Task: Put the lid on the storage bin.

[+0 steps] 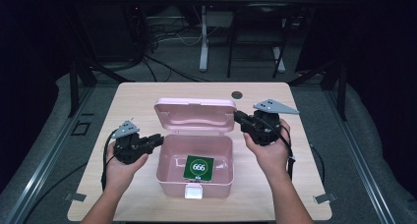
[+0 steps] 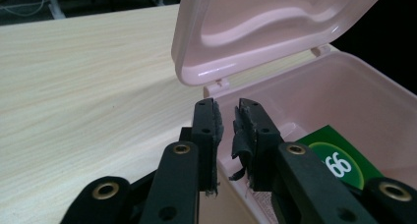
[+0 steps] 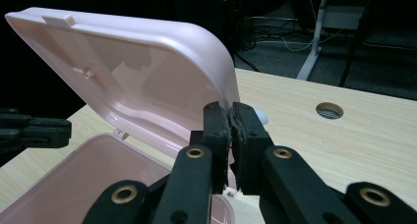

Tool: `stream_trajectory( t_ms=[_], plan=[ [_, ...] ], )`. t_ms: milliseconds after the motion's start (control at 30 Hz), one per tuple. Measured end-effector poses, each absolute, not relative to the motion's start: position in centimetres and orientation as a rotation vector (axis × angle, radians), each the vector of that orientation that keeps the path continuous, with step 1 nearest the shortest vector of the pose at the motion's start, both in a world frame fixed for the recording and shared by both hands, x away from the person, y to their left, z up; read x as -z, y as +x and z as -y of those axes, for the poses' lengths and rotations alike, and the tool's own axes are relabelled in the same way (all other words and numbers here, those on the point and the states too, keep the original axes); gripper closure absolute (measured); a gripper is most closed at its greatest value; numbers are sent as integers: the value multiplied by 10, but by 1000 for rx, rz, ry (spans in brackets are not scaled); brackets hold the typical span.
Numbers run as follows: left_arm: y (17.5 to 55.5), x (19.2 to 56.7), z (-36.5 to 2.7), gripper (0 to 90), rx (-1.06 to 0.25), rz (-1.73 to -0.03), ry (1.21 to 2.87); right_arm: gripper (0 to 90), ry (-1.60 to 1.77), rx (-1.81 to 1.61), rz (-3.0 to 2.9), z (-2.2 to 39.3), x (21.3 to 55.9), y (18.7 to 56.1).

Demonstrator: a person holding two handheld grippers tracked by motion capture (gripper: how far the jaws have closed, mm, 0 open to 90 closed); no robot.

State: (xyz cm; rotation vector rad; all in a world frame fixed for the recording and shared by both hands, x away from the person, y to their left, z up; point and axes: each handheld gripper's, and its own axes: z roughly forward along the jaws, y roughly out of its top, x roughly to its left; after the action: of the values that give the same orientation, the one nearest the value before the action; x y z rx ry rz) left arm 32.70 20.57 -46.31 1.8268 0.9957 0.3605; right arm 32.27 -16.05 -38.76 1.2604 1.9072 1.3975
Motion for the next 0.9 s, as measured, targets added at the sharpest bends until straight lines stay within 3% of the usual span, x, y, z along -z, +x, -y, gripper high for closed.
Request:
stream_trajectory(
  t_ms=[467, 900],
  plan=[
    [333, 442, -217, 726, -449, -994, 1776, 856, 1267, -1416, -1896, 161, 389, 323],
    [340, 390, -201, 690, -565, -902, 1773, 854, 1267, -1421, -1900, 161, 389, 322]
  ],
)
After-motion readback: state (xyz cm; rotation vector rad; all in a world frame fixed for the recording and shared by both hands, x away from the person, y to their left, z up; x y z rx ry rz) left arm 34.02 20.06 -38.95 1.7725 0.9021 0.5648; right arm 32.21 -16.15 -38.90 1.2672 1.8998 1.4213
